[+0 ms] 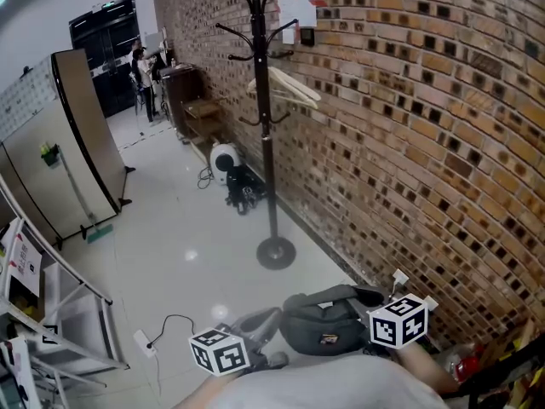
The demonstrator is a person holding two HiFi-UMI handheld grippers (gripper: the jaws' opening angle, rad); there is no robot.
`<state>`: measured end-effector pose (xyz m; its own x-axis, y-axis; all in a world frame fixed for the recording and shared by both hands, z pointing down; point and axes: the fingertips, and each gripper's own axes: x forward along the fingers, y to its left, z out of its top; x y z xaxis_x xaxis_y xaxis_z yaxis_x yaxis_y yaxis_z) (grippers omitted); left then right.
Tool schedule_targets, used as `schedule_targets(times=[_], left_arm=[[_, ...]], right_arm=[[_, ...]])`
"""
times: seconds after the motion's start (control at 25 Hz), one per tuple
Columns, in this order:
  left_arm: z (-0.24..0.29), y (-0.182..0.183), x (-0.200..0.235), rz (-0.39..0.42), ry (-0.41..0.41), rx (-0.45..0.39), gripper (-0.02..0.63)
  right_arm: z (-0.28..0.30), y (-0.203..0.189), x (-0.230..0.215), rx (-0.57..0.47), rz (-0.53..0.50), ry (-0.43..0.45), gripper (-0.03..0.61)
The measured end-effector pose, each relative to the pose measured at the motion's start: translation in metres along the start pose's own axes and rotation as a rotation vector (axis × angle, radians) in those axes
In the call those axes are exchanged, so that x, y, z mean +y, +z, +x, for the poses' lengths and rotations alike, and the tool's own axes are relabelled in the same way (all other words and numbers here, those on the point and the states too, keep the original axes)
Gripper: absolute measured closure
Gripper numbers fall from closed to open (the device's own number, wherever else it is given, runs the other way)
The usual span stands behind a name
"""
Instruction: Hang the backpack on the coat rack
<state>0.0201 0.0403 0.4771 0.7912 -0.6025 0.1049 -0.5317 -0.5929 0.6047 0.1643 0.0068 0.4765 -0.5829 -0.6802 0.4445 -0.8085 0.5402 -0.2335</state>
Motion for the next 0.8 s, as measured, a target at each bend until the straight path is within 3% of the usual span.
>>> schedule_targets(times=[0.8], left_arm=[[0.012,0.015,0.013,0.020,0.034,-0.013,0.611]], right_arm=[[0.017,0.015,-0.018,-0.023,-0.008,0.015,0.543]])
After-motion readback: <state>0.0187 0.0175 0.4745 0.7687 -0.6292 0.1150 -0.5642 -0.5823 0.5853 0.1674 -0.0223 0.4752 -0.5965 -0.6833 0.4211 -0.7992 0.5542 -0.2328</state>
